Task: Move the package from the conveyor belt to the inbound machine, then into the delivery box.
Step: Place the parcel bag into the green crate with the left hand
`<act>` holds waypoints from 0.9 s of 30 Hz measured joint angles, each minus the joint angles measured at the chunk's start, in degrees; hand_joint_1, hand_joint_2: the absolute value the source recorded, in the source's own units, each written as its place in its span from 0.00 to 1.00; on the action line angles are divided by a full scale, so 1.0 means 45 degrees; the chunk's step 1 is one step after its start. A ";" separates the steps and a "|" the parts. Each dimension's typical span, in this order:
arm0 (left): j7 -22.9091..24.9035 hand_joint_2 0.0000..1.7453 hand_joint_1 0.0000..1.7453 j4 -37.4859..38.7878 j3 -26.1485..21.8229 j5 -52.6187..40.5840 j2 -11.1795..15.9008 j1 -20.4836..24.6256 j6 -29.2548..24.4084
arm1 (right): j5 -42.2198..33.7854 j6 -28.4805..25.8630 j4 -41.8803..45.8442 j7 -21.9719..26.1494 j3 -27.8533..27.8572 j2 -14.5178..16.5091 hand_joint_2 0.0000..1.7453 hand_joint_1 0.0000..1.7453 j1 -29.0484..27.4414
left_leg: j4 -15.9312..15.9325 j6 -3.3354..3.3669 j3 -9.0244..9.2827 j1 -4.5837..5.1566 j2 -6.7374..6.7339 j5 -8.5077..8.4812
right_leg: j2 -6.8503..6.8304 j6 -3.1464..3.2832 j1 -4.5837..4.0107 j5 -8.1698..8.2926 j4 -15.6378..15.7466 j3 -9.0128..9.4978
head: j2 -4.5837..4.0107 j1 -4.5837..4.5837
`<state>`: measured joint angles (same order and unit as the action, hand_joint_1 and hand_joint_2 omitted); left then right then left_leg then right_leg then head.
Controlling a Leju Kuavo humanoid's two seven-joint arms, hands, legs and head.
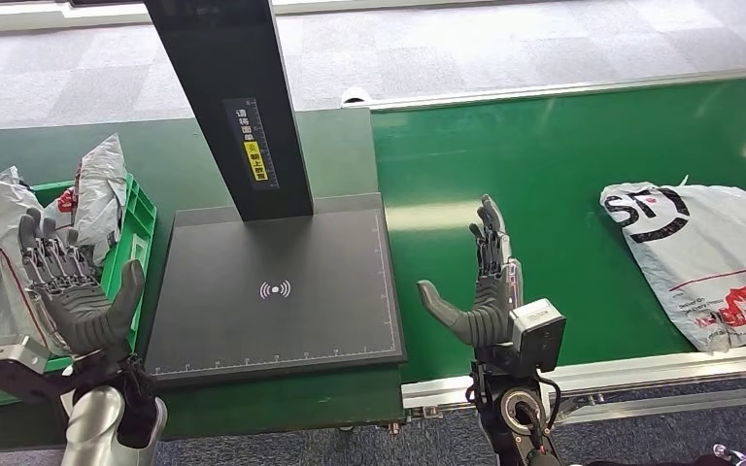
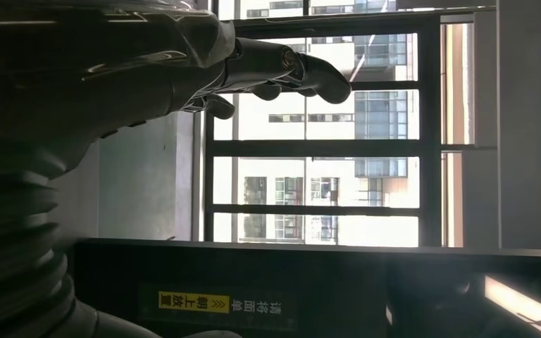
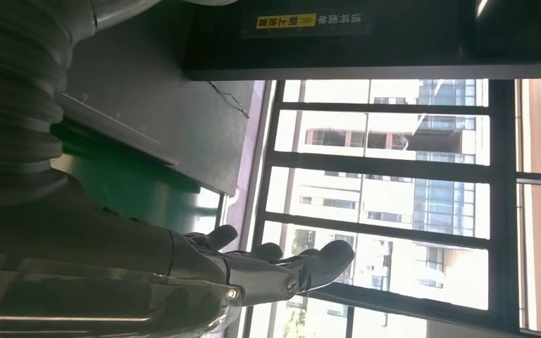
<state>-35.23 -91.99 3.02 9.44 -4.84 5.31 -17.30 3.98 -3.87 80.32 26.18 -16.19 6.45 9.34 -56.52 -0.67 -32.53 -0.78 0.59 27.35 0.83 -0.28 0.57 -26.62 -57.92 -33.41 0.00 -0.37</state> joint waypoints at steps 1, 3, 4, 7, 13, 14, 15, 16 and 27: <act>0.0010 1.00 0.00 -0.0016 0.0022 0.0000 -0.0004 -0.0023 0.0032 | 0.0000 -0.0001 0.0000 -0.0011 0.0001 0.0000 1.00 0.00 -0.0001 | 0.0000 0.0000 0.0000 0.0001 0.0000 0.0000 | 0.0000 0.0000 0.0001 0.0000 0.0000 0.0000 | 0.0000 0.0000; 0.0128 1.00 0.00 -0.0041 0.0134 0.0006 -0.0037 -0.0116 0.0308 | 0.0000 -0.0004 -0.0001 -0.0062 0.0011 0.0000 1.00 0.00 -0.0014 | 0.0000 0.0001 0.0000 0.0002 0.0001 0.0002 | 0.0000 -0.0001 0.0003 0.0000 0.0001 0.0000 | 0.0000 -0.0001; 0.0248 1.00 0.00 -0.0047 0.0253 0.0039 -0.0091 -0.0213 0.0573 | -0.0001 -0.0001 -0.0005 -0.0095 0.0017 0.0001 1.00 0.00 -0.0035 | 0.0000 0.0001 -0.0001 0.0004 0.0002 0.0003 | 0.0000 -0.0001 0.0004 -0.0001 0.0002 -0.0001 | 0.0000 -0.0002; 0.0660 1.00 0.00 0.0051 0.0938 0.0314 -0.0450 -0.0692 0.1497 | -0.0071 0.0088 -0.0075 -0.0170 0.0039 0.0011 1.00 0.00 -0.0190 | 0.0000 0.0003 -0.0003 0.0007 0.0002 0.0008 | 0.0000 -0.0003 0.0007 -0.0002 0.0003 -0.0002 | 0.0000 -0.0001; 0.0727 1.00 0.00 0.0863 0.2516 0.0509 -0.1114 -0.1704 0.1845 | -0.0621 0.0347 -0.0511 -0.0148 0.0068 0.0118 1.00 0.00 -0.0943 | 0.0000 0.0005 -0.0005 0.0008 0.0001 0.0026 | -0.0001 -0.0002 0.0008 -0.0007 0.0006 -0.0004 | 0.0000 -0.0002; 0.0663 1.00 0.00 0.0959 0.2702 0.0464 -0.1135 -0.1842 0.1775 | -0.0709 0.0392 -0.0605 -0.0095 0.0070 0.0127 1.00 0.00 -0.1105 | 0.0001 0.0003 -0.0006 0.0007 0.0001 0.0028 | -0.0001 -0.0001 0.0007 -0.0008 0.0006 -0.0005 | 0.0000 -0.0004; 0.0596 1.00 0.00 0.1033 0.2847 0.0427 -0.1140 -0.1966 0.1717 | -0.0791 0.0451 -0.0703 -0.0030 0.0072 0.0135 1.00 0.00 -0.1271 | 0.0001 0.0002 -0.0006 0.0005 0.0000 0.0029 | -0.0001 0.0000 0.0006 -0.0009 0.0006 -0.0005 | 0.0000 -0.0005; 0.0540 1.00 0.00 0.1083 0.2948 0.0401 -0.1135 -0.2073 0.1672 | -0.0863 0.0506 -0.0805 0.0034 0.0070 0.0142 1.00 0.00 -0.1426 | 0.0002 0.0001 -0.0007 0.0003 0.0000 0.0030 | -0.0001 0.0000 0.0004 -0.0010 0.0006 -0.0006 | 0.0000 -0.0005; 0.0630 1.00 0.00 0.1599 0.3606 -0.0207 -0.1036 -0.2358 0.2004 | -0.0611 0.0737 -0.1379 0.0265 -0.0032 0.0328 1.00 0.00 -0.1843 | 0.0003 0.0001 -0.0006 0.0004 0.0001 0.0027 | -0.0001 -0.0001 0.0005 -0.0010 0.0005 -0.0002 | 0.0000 -0.0001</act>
<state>-32.40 -84.79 19.24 8.51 -9.50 -5.30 -8.28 1.23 -0.55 74.12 27.37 -16.33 7.92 1.05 -56.51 -0.67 -32.56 -0.76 0.59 27.47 0.82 -0.29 0.59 -26.66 -57.89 -33.42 0.00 -0.37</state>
